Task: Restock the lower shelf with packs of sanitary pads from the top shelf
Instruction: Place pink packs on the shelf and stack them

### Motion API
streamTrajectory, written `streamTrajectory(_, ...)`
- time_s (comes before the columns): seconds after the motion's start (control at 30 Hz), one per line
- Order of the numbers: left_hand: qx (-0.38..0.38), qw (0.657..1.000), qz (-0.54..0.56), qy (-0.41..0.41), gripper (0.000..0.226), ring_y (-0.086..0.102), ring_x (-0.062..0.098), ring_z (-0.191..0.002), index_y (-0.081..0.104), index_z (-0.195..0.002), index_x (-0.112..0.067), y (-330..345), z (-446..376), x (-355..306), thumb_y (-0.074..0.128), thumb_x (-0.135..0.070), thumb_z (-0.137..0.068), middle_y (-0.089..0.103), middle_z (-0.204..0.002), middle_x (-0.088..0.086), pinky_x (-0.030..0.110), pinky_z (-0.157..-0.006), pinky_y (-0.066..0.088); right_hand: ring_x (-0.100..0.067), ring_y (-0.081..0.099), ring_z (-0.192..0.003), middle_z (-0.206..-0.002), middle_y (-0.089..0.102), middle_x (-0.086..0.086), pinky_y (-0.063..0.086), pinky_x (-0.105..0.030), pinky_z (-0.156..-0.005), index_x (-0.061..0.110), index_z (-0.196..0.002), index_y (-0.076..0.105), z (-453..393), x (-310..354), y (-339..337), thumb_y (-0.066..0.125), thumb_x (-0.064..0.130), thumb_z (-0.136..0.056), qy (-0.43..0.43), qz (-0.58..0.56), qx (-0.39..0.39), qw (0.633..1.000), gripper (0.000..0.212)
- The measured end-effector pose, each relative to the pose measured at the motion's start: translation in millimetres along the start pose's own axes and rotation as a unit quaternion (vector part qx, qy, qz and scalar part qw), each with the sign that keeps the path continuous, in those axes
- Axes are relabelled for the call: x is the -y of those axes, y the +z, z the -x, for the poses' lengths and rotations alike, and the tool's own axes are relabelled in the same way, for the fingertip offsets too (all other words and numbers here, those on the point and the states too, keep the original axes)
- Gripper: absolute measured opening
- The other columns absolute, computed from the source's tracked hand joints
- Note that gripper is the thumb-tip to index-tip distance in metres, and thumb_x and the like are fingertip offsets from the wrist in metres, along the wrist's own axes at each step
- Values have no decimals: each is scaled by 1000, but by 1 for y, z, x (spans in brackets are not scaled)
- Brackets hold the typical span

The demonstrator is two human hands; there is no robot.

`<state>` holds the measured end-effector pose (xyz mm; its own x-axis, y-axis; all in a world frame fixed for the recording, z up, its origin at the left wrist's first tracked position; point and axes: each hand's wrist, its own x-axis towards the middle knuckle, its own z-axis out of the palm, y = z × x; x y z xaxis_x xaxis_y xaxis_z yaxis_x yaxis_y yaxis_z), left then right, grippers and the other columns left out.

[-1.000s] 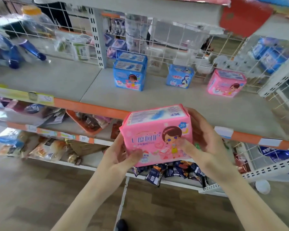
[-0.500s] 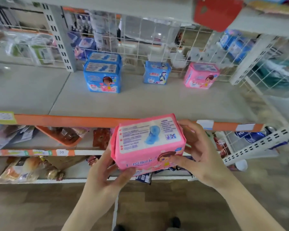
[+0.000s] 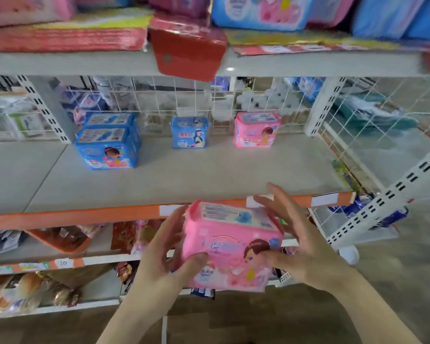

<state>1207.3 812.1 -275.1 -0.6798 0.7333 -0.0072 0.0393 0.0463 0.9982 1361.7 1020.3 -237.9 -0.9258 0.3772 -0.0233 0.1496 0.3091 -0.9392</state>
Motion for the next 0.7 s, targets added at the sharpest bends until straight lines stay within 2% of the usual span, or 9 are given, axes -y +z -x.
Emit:
streamTrajectory(0.07,19,999,-40,17,80,63,14,-119,52,-137,-51,14,-4,-9,80,-38,-62,65,-130,-11,32,-96,54,18,42,-128,-145,42,32,43,-4,-90,64,-145,18,1,-1,-10,92,20,-68,34,26,56,997,116)
streamTrajectory(0.1,37,996,-79,28,82,62,7,-119,50,-138,-50,21,-6,-13,80,-38,-62,65,-128,-17,24,-96,52,24,38,-126,-145,39,34,39,2,-87,65,-145,13,3,-1,-13,92,21,-69,43,55,75,995,118)
streamTrajectory(0.23,99,971,-212,54,84,61,-11,-107,46,-133,-52,48,-10,-34,87,-23,-66,62,-116,-36,3,-85,43,34,24,-122,-141,30,48,30,0,-91,75,-139,-4,11,-3,-19,93,46,-62,45,117,95,988,126)
streamTrajectory(0.3,121,956,-260,64,83,60,-8,-109,44,-134,-57,54,-12,-40,85,-30,-67,64,-115,-31,7,-88,46,34,32,-118,-132,41,50,33,2,-89,72,-141,6,11,3,-21,91,52,-59,30,123,104,987,120)
streamTrajectory(0.37,129,957,-256,50,81,60,-9,-108,43,-131,-62,55,-15,-40,85,-29,-70,61,-115,-33,10,-87,49,23,50,-112,-121,56,43,37,2,-84,64,-134,36,7,3,-23,90,51,-61,-5,122,104,987,92)
streamTrajectory(0.43,126,969,-212,17,82,59,-10,-110,41,-131,-66,54,-16,-34,86,-31,-73,58,-120,-37,15,-90,50,13,60,-101,-110,63,37,40,-2,-81,54,-115,58,4,0,-23,87,55,-59,-34,128,79,988,63)
streamTrajectory(0.5,97,981,-168,-10,85,57,-5,-120,35,-139,-63,49,-13,-28,84,-42,-73,57,-128,-34,30,-101,50,10,62,-95,-103,64,37,41,-3,-78,54,-103,60,4,-6,-24,82,67,-54,-30,123,41,991,55)
streamTrajectory(0.57,53,989,-132,-37,91,54,-4,-125,33,-143,-57,40,-7,-17,81,-49,-66,57,-132,-32,36,-108,44,6,65,-91,-101,67,31,46,-7,-77,55,-98,63,3,-12,-25,80,75,-50,-22,98,-9,995,54)
streamTrajectory(0.7,0,992,-27,-127,110,61,4,-120,37,-141,-51,23,10,4,91,-63,-46,65,-127,-22,44,-101,52,-4,72,-84,-91,77,13,53,-18,-68,44,-94,74,-1,-14,-21,80,56,-55,-10,-45,-85,995,41)
